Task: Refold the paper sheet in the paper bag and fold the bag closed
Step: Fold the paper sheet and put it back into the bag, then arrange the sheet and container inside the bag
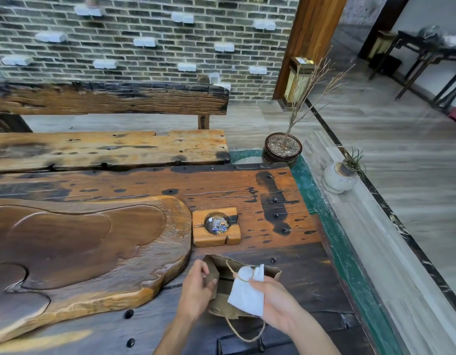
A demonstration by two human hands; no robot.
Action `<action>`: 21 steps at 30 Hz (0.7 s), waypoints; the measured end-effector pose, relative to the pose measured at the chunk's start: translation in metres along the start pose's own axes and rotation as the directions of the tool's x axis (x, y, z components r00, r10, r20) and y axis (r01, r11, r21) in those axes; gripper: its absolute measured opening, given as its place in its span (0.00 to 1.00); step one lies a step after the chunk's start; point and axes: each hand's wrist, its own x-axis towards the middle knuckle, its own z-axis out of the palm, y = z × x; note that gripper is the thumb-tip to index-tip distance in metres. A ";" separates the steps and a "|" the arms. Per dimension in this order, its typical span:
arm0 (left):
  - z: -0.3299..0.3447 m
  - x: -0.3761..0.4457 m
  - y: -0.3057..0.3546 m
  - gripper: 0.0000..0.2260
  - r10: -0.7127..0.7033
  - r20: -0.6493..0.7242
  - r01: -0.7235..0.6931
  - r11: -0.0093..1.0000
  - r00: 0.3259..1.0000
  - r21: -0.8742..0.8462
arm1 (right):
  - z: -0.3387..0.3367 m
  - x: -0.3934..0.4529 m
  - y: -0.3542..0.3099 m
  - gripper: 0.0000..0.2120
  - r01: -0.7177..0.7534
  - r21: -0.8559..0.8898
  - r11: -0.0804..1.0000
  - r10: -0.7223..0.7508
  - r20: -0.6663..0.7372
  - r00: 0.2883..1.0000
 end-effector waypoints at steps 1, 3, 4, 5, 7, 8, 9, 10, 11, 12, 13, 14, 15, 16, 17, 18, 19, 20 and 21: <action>-0.001 -0.001 0.000 0.13 0.002 0.006 -0.002 1.000 1.000 -0.002 | 0.004 0.005 0.001 0.13 -0.006 -0.009 1.000 0.006 -0.011 1.000; -0.003 -0.003 0.001 0.12 0.011 0.023 -0.011 1.000 1.000 -0.006 | 0.013 0.013 0.003 0.14 0.000 -0.031 1.000 -0.002 -0.070 0.998; -0.005 -0.004 0.002 0.13 0.016 0.030 -0.015 1.000 0.999 -0.013 | 0.017 0.018 0.006 0.14 0.008 -0.062 0.998 -0.015 -0.114 0.993; -0.006 -0.004 0.002 0.13 0.021 0.031 -0.020 1.000 0.999 -0.020 | 0.021 0.022 0.009 0.13 0.012 -0.086 0.996 -0.024 -0.142 0.990; -0.009 -0.004 0.003 0.13 0.027 0.023 -0.026 0.999 0.999 -0.036 | 0.027 0.029 0.015 0.12 0.010 -0.129 0.992 -0.031 -0.164 0.986; -0.010 -0.004 0.003 0.13 0.031 0.022 -0.030 0.999 0.999 -0.042 | 0.029 0.033 0.017 0.13 0.002 -0.144 0.990 -0.027 -0.168 0.986; -0.012 -0.003 0.003 0.13 0.029 0.028 -0.028 0.999 0.999 -0.045 | 0.032 0.036 0.018 0.13 -0.006 -0.161 0.987 -0.022 -0.169 0.985; -0.013 -0.002 0.001 0.14 0.025 0.038 -0.024 0.999 0.999 -0.047 | 0.035 0.037 0.017 0.11 -0.014 -0.204 0.979 -0.021 -0.169 0.985; -0.014 -0.001 0.000 0.15 0.023 0.046 -0.021 0.999 0.999 -0.049 | 0.038 0.038 0.016 0.08 -0.024 -0.242 0.970 -0.017 -0.168 0.986; -0.015 -0.001 -0.001 0.17 0.025 0.053 -0.022 0.998 0.998 -0.053 | 0.041 0.041 0.015 0.06 -0.030 -0.280 0.960 -0.020 -0.176 0.984; -0.016 0.000 -0.002 0.18 0.028 0.057 -0.025 0.998 0.998 -0.055 | 0.044 0.042 0.014 0.06 -0.033 -0.321 0.947 -0.024 -0.172 0.985; -0.018 0.000 -0.002 0.19 0.031 0.057 -0.027 0.998 0.998 -0.056 | 0.047 0.045 0.012 0.07 -0.043 -0.371 0.928 -0.024 -0.175 0.984; -0.019 0.000 -0.001 0.20 0.030 0.056 -0.027 0.998 0.998 -0.061 | 0.049 0.047 0.009 0.08 -0.052 -0.430 0.901 -0.029 -0.181 0.983; -0.020 0.000 -0.001 0.21 0.024 0.056 -0.020 0.997 0.998 -0.068 | 0.051 0.049 0.006 0.10 -0.063 -0.523 0.850 -0.040 -0.184 0.982; -0.020 0.001 -0.001 0.21 0.009 0.061 -0.004 0.997 0.998 -0.077 | 0.052 0.052 0.002 0.11 -0.069 -0.630 0.773 -0.058 -0.179 0.982; -0.021 0.001 -0.002 0.22 -0.006 0.069 0.012 0.996 0.998 -0.083 | 0.054 0.052 -0.002 0.10 -0.073 -0.723 0.687 -0.067 -0.163 0.984; -0.022 0.002 -0.003 0.23 -0.021 0.074 0.027 0.996 0.997 -0.082 | 0.056 0.054 -0.005 0.10 -0.072 -0.778 0.624 -0.070 -0.148 0.987; -0.023 0.003 -0.005 0.24 -0.031 0.078 0.038 0.996 0.996 -0.079 | 0.056 0.058 -0.006 0.12 -0.074 -0.802 0.593 -0.053 -0.131 0.990; -0.024 0.005 -0.006 0.25 -0.041 0.082 0.047 0.996 0.996 -0.076 | 0.055 0.064 -0.005 0.15 -0.067 -0.826 0.560 -0.051 -0.114 0.992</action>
